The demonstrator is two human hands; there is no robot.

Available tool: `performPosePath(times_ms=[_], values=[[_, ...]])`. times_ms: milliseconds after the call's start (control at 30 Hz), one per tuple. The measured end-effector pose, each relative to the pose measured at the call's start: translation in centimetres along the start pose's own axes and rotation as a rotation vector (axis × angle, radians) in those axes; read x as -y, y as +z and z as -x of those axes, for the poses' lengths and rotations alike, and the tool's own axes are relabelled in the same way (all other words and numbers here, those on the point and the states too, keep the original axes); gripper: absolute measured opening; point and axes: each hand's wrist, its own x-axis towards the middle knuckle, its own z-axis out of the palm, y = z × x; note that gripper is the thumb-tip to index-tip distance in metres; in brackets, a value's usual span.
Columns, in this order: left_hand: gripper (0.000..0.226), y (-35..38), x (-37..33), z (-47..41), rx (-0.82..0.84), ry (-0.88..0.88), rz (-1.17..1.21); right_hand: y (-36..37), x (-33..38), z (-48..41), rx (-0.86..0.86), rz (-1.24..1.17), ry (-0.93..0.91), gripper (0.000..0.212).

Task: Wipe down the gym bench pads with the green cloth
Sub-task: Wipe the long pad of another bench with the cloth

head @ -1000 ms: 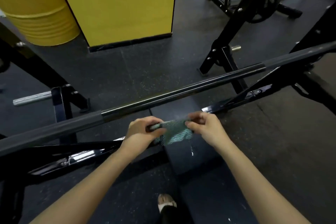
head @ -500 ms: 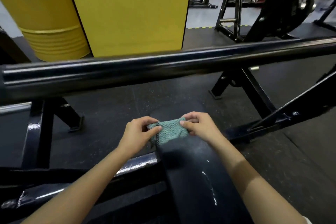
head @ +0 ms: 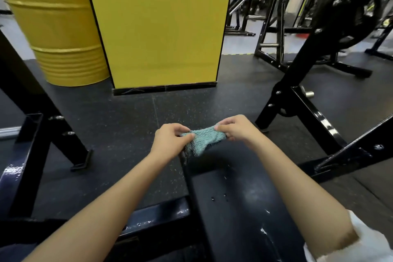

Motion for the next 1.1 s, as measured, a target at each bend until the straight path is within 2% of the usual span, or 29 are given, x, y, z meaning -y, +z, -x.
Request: performPosePath(times_ms=[133, 333, 433, 533, 667, 867, 1000, 1100], values=[[0.042, 1.2, 2.9, 0.8, 0.043, 0.058, -0.215, 1.4, -2.5, 0.0, -0.094, 0.366, -0.032, 0.032], [0.051, 3.2, 6.2, 4.7, 0.010, 0.256, -0.235, 2.5, -4.2, 2.5, -0.157, 0.462, -0.446, 0.041], [0.063, 4.4, 6.5, 6.1, 0.078, 0.244, -0.283, 3.7, -4.6, 3.5, -0.053, 0.507, -0.560, 0.049], [0.075, 5.0, 6.9, 6.3, 0.143, 0.228, -0.341, 5.2, -5.0, 3.9, 0.115, 0.651, -0.561, 0.055], [0.094, 5.2, 7.3, 6.3, 0.167, 0.206, -0.348, 6.2, -5.1, 3.3, 0.239, 0.825, -0.467, 0.054], [0.096, 4.9, 7.8, 5.7, 0.182, 0.184, -0.353, 6.5, -3.7, 1.2, 0.300, 0.885, -0.439, 0.052], [0.100, 4.9, 8.2, 5.4, 0.220, 0.147, -0.324, 7.4, -3.2, -0.3, 0.269, 0.873, -0.430, 0.051], [0.111, 5.1, 8.3, 5.5, 0.234, 0.150, -0.338, 7.9, -2.9, -0.9, 0.248, 0.865, -0.414, 0.051]])
